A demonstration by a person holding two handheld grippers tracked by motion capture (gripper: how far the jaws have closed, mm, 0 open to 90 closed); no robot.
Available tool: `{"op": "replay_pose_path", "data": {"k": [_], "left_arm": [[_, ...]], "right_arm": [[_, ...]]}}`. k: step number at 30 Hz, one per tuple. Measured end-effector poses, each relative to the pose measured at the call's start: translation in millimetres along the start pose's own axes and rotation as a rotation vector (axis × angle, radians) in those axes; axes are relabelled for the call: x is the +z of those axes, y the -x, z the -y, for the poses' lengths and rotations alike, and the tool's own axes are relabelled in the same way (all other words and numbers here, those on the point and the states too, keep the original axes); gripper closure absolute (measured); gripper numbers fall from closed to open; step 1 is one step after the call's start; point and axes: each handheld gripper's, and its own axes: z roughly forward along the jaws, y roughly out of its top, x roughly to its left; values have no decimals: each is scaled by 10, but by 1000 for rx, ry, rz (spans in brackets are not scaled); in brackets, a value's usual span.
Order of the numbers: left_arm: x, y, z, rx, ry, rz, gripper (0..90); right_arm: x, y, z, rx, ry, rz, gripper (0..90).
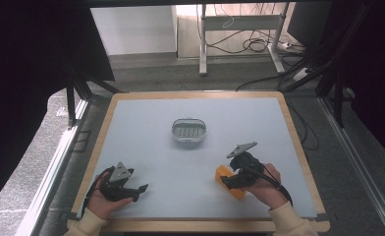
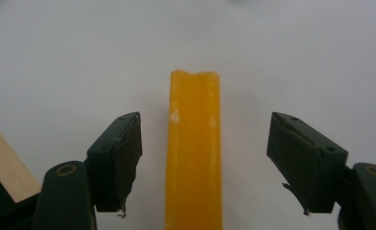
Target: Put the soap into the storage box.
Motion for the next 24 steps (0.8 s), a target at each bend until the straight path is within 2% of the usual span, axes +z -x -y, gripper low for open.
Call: {"op": "replay_pose_path", "data": {"k": [4,7,13,15,20,24], "left_arm": [[1,2,0,2,0,1,204],[8,4,1,4,-6,4,204],[7,0,1,7,-9,4,204],[7,0,2,7,-9,3,203],[12,-7,4,9,-11,6,203],[6,-8,4,4,-4,5,203]], "right_arm": [[56,-22,4,-2,-49,9,331],[107,-39,4,-7,-78,21,394],[199,-68,-4,-23,-137,9,466],[207,-69,-4,-22,-140,6,476],[274,-77,-1,-47,-165,21,596],[267,-72,-9,-45,-164,1,613]]}}
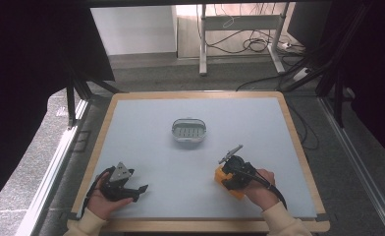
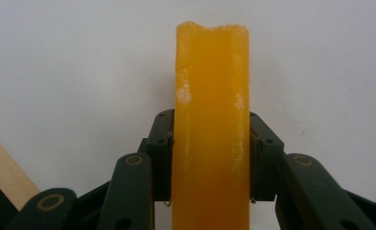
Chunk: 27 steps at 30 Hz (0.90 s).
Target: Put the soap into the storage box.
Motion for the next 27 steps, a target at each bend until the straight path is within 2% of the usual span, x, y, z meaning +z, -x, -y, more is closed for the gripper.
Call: {"op": "replay_pose_path", "data": {"k": [7,11,14,17,21,24,27], "left_arm": [[-4,0,-1,0,2,2,204],[-4,1,-1,0,2,1,204],[-6,0,0,-2,3,0,203],[-5,4,0,-1,3,-1,203],[-6,2,0,-5,5,-2,204],[-7,0,2,-5,4,-2,203],[-10,-3,3,-5,4,-4,203]], "right_arm": [[-18,-11,6,-13,2,2,614],[-95,-1,4,-16,32,0,615],[-186,-11,2,-38,68,21,615],[-213,-11,3,-42,81,23,615],[-254,-2,9,-45,96,19,615],[-263,18,19,-53,106,-16,615],[-269,24,20,-57,111,-20,615]]}}
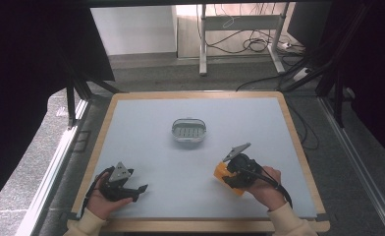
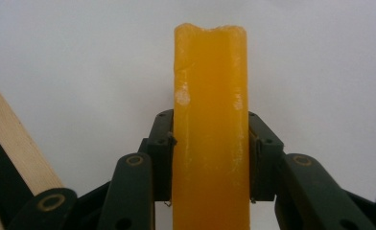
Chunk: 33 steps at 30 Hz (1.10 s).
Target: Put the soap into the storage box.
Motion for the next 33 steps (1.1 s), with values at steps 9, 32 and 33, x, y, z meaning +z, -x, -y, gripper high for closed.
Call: {"op": "replay_pose_path", "data": {"k": [9,32,33], "left_arm": [[-16,0,0,-2,3,-3,203],[-28,-8,-6,-11,18,0,203],[-29,-4,-8,-11,19,0,203]], "right_arm": [[-70,82,-78,-14,27,-13,615],[-125,189,-320,-40,36,-33,616],[-126,201,-352,-43,39,-33,615]]}}
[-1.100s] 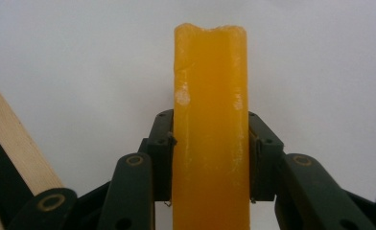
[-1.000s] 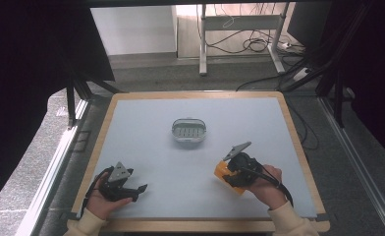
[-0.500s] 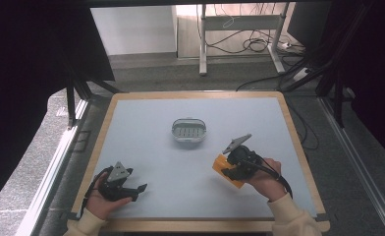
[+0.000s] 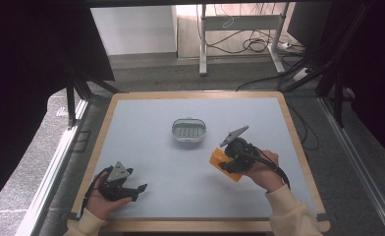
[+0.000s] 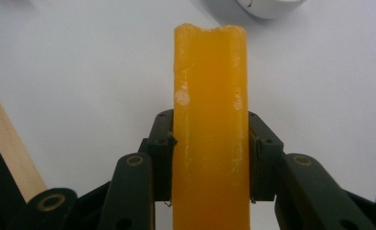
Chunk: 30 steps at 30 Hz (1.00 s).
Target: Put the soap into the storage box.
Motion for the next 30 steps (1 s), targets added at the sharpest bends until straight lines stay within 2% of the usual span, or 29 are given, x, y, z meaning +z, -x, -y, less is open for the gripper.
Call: {"op": "replay_pose_path", "data": {"k": [11,20,30], "left_arm": [[3,2,-4,4,-3,3,203],[5,5,-4,4,-3,4,203],[10,-5,1,5,-8,5,203]], "right_arm": [[-10,6,-150,-30,7,-1,616],[7,68,-288,-47,13,-11,616],[86,165,-425,-36,13,-18,616]]}}
